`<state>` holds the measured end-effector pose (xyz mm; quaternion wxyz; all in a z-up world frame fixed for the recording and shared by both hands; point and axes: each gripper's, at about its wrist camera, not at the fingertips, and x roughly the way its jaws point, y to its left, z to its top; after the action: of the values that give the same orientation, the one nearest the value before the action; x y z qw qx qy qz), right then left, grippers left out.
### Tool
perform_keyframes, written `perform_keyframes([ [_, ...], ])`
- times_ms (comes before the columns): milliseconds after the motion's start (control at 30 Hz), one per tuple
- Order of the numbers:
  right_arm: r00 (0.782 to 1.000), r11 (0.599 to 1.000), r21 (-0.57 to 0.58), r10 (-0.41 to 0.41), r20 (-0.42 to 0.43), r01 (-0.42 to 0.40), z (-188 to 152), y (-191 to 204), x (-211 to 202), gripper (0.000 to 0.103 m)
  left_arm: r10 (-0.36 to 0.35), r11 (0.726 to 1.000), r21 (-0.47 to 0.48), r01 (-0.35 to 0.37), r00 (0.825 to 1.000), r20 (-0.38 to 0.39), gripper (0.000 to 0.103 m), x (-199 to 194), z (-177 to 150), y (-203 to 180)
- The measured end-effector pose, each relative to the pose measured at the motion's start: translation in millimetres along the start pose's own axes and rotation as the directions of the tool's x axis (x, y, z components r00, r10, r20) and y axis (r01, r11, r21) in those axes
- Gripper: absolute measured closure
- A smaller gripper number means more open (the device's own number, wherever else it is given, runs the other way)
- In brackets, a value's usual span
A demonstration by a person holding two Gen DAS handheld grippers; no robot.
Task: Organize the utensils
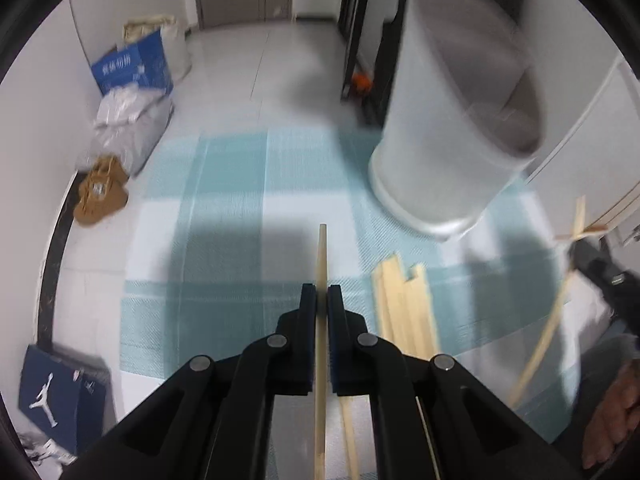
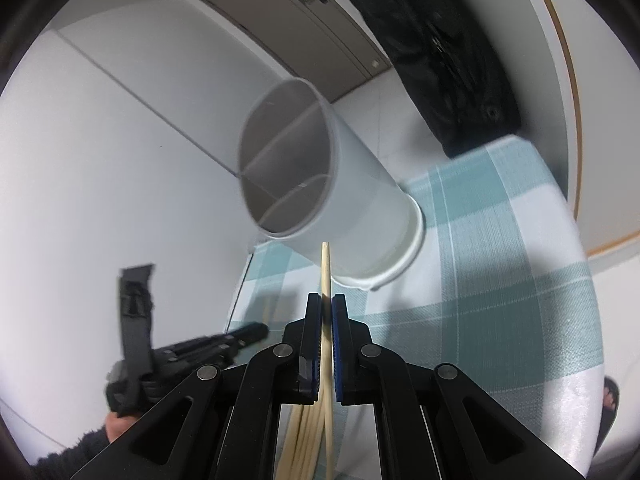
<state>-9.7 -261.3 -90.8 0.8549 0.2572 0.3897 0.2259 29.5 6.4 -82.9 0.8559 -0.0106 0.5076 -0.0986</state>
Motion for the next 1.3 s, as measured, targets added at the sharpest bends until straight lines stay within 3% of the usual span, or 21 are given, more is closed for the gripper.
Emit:
perform_keyframes([
  [167,0.997,0.995,-0.102,-0.003,0.077,0.011,-3,25,-18,0.099,-0.023,1.0,-0.003,0.024,0.987,0.159,0.102,-44,-7,-5],
  [367,0.99,0.974,-0.225,-0.007,0.141,0.039,-5,54,-28,0.099,-0.051,0.997,-0.034,0.063,0.963,0.265,0.102,-65,-5,-13],
  [733,0.985,0.967,-0.251,-0.005,0.171,0.049,9,69,-41,0.099,-0.109,0.98,-0.099,0.175,0.876,0.471,0.102,-89,26,-9],
  [1067,0.975,0.963,-0.264,0.007,0.224,0.054,74,95,-73,0.099,-0.129,0.971,-0.082,0.223,0.783,0.608,0.102,-116,83,-23],
  [1300,0.969,0.961,-0.262,-0.017,0.248,0.084,144,110,-76,0.099,-0.165,0.965,-0.05,0.259,0.742,0.65,0.102,-111,130,-29],
])
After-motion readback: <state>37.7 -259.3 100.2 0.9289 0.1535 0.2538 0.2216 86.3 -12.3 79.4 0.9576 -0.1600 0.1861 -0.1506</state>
